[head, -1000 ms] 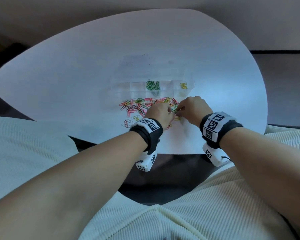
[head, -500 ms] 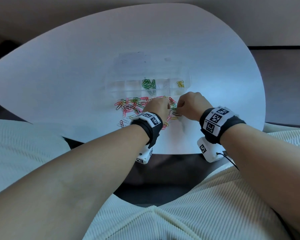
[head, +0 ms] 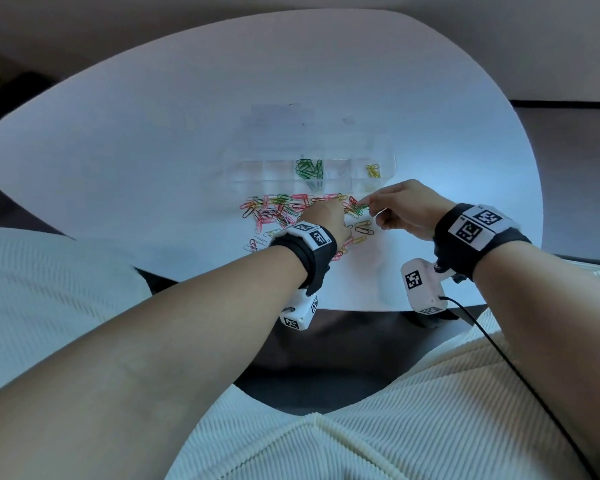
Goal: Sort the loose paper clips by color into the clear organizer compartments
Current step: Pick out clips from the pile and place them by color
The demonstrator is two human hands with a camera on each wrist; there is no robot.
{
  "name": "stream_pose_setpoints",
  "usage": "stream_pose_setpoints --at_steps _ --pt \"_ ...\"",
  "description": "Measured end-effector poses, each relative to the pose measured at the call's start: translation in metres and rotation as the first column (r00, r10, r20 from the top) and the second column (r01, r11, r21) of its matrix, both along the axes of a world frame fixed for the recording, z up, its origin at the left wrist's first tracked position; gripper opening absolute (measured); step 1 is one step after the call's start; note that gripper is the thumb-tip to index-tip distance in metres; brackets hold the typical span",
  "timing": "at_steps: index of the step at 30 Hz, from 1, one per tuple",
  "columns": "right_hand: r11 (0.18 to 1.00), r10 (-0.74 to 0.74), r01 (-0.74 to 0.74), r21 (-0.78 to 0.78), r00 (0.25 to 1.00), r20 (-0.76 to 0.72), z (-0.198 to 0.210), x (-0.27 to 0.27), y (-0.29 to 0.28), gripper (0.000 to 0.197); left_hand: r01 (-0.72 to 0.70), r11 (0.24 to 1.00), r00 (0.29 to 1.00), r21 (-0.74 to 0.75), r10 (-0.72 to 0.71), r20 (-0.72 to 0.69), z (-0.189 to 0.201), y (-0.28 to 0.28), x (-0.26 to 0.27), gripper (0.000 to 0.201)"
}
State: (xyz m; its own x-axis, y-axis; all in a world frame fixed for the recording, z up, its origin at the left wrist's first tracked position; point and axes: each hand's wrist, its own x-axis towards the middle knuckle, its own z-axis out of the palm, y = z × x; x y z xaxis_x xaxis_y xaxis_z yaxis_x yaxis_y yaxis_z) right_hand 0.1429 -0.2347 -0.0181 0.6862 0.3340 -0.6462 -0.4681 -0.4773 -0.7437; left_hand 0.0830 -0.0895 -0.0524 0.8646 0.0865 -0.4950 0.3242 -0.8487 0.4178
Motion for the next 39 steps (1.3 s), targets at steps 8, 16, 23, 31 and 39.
stream_pose_setpoints --at_steps 8,16,23,31,39 --pt "0.956 -0.253 0.274 0.104 0.951 -0.180 0.002 0.005 -0.002 0.017 0.011 1.000 1.000 0.010 -0.011 0.025 -0.002 0.002 -0.007 0.020" --pt "0.866 0.323 -0.115 -0.486 0.871 0.369 -0.013 -0.004 0.013 0.032 -0.021 1.000 0.985 -0.008 0.022 0.168 -0.010 0.024 -0.023 0.007" --pt "0.750 0.477 -0.096 -0.654 0.764 0.435 -0.025 -0.016 0.014 0.012 0.025 0.999 0.967 0.025 -0.030 0.253 -0.011 0.029 -0.020 0.024" --pt "0.688 0.518 -0.095 -0.719 0.759 0.395 -0.021 -0.017 0.018 0.016 0.095 0.987 0.966 0.132 -0.124 0.227 -0.006 0.024 -0.007 0.022" --pt "0.690 0.506 -0.073 -0.720 0.760 0.408 -0.022 -0.012 0.016 0.013 0.108 0.981 0.973 0.162 -0.138 0.186 -0.003 0.021 -0.005 0.012"
